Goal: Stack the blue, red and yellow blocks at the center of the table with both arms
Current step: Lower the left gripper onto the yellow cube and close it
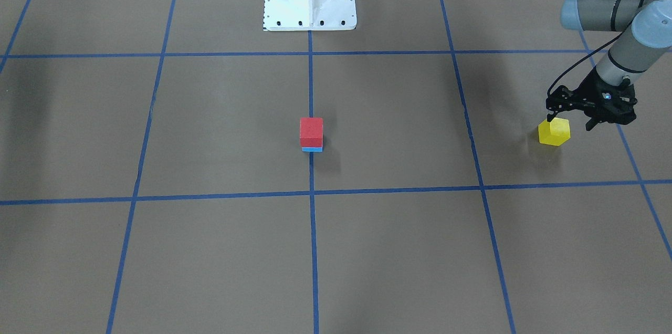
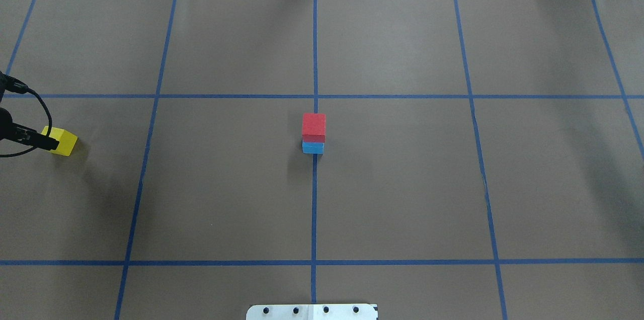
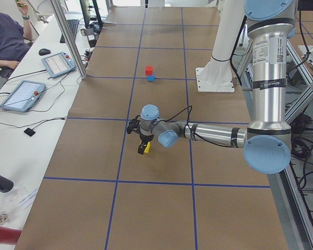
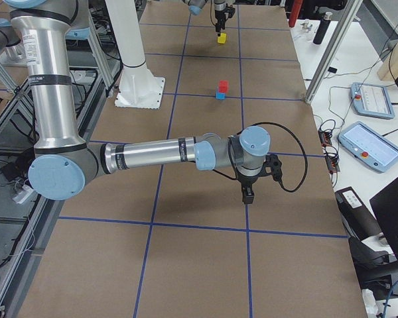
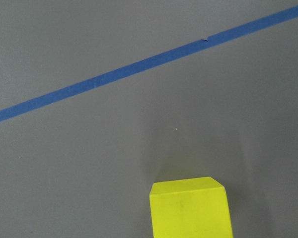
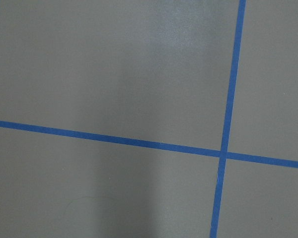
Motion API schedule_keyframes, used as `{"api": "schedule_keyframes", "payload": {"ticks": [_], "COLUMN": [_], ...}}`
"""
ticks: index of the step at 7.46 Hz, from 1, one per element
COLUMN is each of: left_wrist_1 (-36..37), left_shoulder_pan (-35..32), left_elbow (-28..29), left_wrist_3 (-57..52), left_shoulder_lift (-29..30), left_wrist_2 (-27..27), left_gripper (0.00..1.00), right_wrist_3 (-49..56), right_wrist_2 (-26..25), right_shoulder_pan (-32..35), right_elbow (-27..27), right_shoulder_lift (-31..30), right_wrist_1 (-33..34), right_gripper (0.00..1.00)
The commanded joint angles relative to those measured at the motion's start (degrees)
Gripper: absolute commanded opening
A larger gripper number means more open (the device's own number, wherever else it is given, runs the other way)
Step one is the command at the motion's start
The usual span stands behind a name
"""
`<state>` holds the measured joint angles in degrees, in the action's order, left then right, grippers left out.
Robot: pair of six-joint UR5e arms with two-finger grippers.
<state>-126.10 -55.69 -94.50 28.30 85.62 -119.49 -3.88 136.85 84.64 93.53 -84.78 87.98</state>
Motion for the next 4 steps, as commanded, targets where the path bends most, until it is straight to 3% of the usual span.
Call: {"api": "schedule_keyframes", "payload": {"ticks": [1,4], "left_wrist_1": [0.24,-0.54], "left_shoulder_pan": [0.06,0.15], "left_elbow": [0.54,4.13], "left_wrist_3": [0.35,4.4], "left_shoulder_lift": [1.12,2.97], "left_wrist_2": [-0.04,0.05], "left_gripper": [1.0,1.0], "right_wrist_3": [0.18,0.19], "right_wrist_2": [0.0,0.0], "right_shoulder_pan": [0.0,0.0], "right_elbow": [0.07,0.07], "right_shoulder_lift": [0.05,0.14], "right_wrist_1": [0.0,0.0], "right_gripper": [1.0,1.0]}}
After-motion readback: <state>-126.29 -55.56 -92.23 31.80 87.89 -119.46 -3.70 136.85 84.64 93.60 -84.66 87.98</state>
